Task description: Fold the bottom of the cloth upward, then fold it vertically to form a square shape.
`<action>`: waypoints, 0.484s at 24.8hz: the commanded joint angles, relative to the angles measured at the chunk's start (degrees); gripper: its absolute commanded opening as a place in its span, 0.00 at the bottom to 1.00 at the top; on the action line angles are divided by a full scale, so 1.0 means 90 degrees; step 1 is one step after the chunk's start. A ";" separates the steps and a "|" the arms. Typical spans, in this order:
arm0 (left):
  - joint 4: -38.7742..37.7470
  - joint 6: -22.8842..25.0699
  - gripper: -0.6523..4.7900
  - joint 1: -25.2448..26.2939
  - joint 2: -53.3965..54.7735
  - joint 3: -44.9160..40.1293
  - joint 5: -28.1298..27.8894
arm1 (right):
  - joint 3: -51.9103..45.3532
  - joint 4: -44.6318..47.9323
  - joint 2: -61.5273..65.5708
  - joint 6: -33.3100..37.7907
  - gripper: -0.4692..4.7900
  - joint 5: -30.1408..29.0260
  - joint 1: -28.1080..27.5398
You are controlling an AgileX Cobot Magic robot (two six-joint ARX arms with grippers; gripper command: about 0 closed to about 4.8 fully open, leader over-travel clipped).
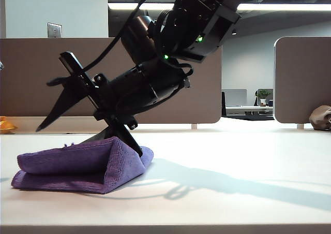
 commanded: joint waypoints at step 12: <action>0.0610 -0.0289 0.11 0.0010 -0.0134 0.0061 0.0012 | 0.1664 -0.4036 -0.0423 -0.2635 0.09 0.1506 -0.0165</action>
